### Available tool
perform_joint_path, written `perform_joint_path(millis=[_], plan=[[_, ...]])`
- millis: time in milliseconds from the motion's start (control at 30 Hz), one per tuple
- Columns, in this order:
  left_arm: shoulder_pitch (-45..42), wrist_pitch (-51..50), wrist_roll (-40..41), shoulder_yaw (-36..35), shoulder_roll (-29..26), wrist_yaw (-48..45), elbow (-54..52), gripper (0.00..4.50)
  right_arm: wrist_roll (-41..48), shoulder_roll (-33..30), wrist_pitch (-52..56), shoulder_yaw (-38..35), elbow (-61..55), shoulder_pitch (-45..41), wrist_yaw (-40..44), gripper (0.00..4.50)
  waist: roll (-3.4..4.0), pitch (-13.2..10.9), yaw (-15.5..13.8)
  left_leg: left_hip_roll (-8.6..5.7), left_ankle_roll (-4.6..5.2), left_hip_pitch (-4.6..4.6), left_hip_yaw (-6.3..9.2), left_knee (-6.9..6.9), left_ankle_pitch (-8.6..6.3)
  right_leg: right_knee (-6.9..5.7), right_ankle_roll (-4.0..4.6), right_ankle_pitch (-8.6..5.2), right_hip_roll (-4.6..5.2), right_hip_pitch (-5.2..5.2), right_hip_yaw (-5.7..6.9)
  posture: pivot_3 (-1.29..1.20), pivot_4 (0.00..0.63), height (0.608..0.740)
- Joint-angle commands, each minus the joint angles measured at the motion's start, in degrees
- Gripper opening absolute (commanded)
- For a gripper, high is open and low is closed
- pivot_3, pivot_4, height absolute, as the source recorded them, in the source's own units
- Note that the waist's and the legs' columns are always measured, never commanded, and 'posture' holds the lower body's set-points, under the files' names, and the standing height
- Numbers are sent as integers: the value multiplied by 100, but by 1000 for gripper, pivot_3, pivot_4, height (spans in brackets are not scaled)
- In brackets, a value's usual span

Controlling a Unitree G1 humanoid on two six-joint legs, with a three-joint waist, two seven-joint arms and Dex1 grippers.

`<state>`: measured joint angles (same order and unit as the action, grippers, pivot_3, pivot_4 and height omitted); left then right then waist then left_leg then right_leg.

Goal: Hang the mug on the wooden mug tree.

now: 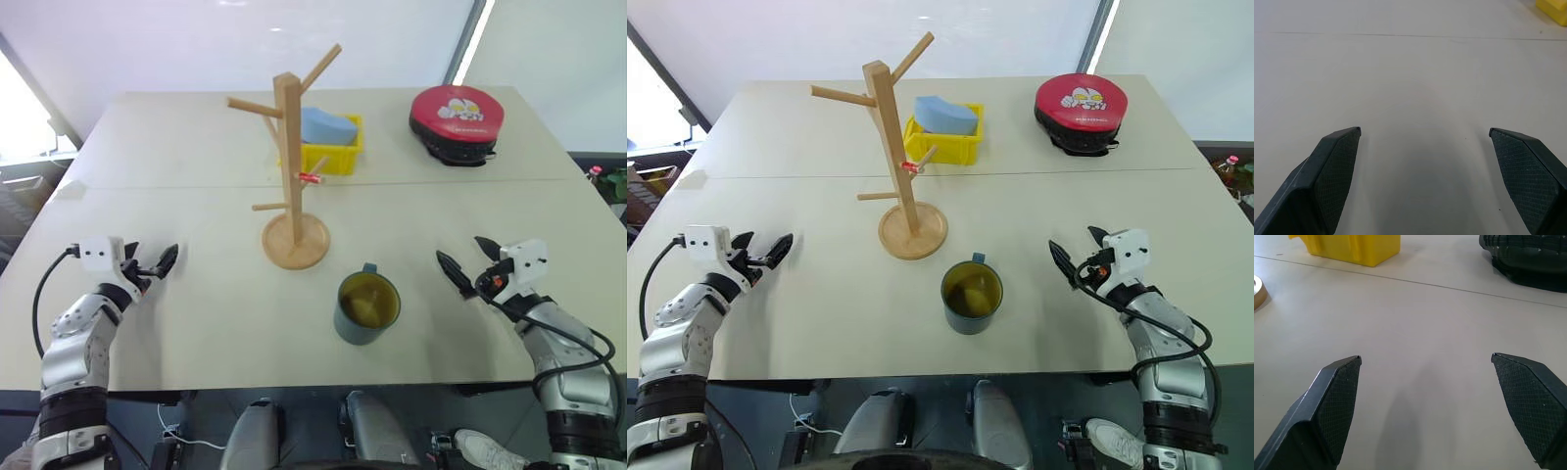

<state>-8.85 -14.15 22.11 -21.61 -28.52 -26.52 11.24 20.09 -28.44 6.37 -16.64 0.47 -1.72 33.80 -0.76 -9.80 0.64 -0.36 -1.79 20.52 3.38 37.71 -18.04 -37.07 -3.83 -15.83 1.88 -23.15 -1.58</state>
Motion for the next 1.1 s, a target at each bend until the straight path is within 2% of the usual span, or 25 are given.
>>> perform_joint_path(millis=[33,433,667,767,933,1100], plan=[[-35,132,86,-170,-11,6,-166,4500,31,-20,-104,-51,-65,-80,27,4426,0,0,-1,0,0,0,0,0,0,0,0,0,0,0,0,0,150,740],[-45,67,173,71,9,-255,-433,4500,7,-60,-146,43,-164,-83,213,4426,0,0,1,0,0,-1,0,0,0,0,0,0,0,0,0,0,150,740],[5,18,100,446,59,-628,-584,4500,73,-215,-487,255,-479,139,886,4426,0,0,-1,-1,0,-1,0,0,0,0,0,0,-1,1,1,0,150,740],[88,131,117,703,43,-989,-810,4500,218,-393,-301,531,-908,319,1378,4426,1,0,0,-1,0,-1,-1,1,0,-1,0,0,-2,1,0,0,150,740],[231,173,218,921,21,-1463,-1124,4500,272,-459,-70,938,-1333,231,1639,4426,1,0,11,0,0,-5,0,1,0,-2,0,0,-2,3,-1,0,150,740],[495,183,260,1206,-110,-2083,-1587,4500,305,-399,-17,1135,-1165,-96,1778,4426,1,0,2,0,0,-3,0,5,0,0,1,0,-1,4,0,0,150,740]])
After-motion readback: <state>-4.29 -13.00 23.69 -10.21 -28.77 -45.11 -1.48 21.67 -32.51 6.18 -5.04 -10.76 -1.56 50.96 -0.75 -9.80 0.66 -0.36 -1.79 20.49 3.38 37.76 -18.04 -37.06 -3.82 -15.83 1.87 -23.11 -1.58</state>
